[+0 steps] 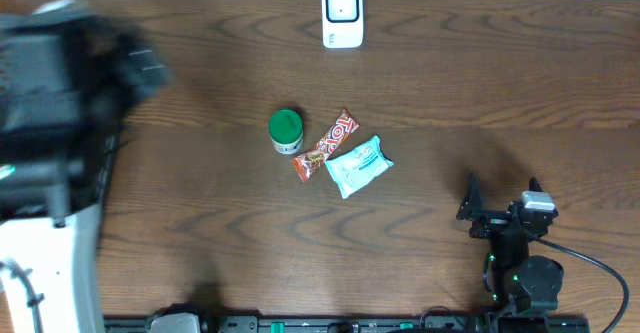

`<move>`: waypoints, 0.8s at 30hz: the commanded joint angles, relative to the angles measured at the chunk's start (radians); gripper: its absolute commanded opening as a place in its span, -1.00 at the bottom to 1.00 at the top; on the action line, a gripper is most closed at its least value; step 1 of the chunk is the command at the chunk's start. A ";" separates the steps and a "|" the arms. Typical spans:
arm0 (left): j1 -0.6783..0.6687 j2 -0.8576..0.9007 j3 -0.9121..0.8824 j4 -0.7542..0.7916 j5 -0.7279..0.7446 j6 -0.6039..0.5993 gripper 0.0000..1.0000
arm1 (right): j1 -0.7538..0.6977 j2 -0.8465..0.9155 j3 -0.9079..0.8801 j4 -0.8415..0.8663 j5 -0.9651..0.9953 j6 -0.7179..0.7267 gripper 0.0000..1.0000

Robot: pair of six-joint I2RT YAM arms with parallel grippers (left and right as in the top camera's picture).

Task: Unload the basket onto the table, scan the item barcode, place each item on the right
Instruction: 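Place the mint-green wipes pack on the table right of the candy bar, then reach the left gripper into the basket and grasp the orange Kleenex pack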

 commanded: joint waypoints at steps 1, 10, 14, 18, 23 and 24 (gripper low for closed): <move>0.309 0.033 -0.011 -0.072 -0.011 0.009 0.67 | 0.006 -0.005 -0.002 -0.003 0.002 -0.013 0.99; 0.809 0.224 -0.106 -0.132 -0.001 -0.167 0.66 | 0.006 -0.005 -0.002 -0.003 0.002 -0.013 0.99; 0.873 0.359 -0.177 -0.044 -0.027 -0.050 0.66 | 0.006 -0.005 -0.002 -0.003 0.002 -0.013 0.98; 0.881 0.432 -0.227 0.033 -0.039 0.094 0.66 | 0.006 -0.005 -0.002 -0.003 0.002 -0.013 0.98; 0.881 0.504 -0.268 0.134 -0.039 0.262 0.67 | 0.006 -0.005 -0.002 -0.003 0.002 -0.013 0.99; 0.881 0.513 -0.271 0.146 -0.039 0.284 0.66 | 0.006 -0.005 -0.002 -0.003 0.002 -0.013 0.99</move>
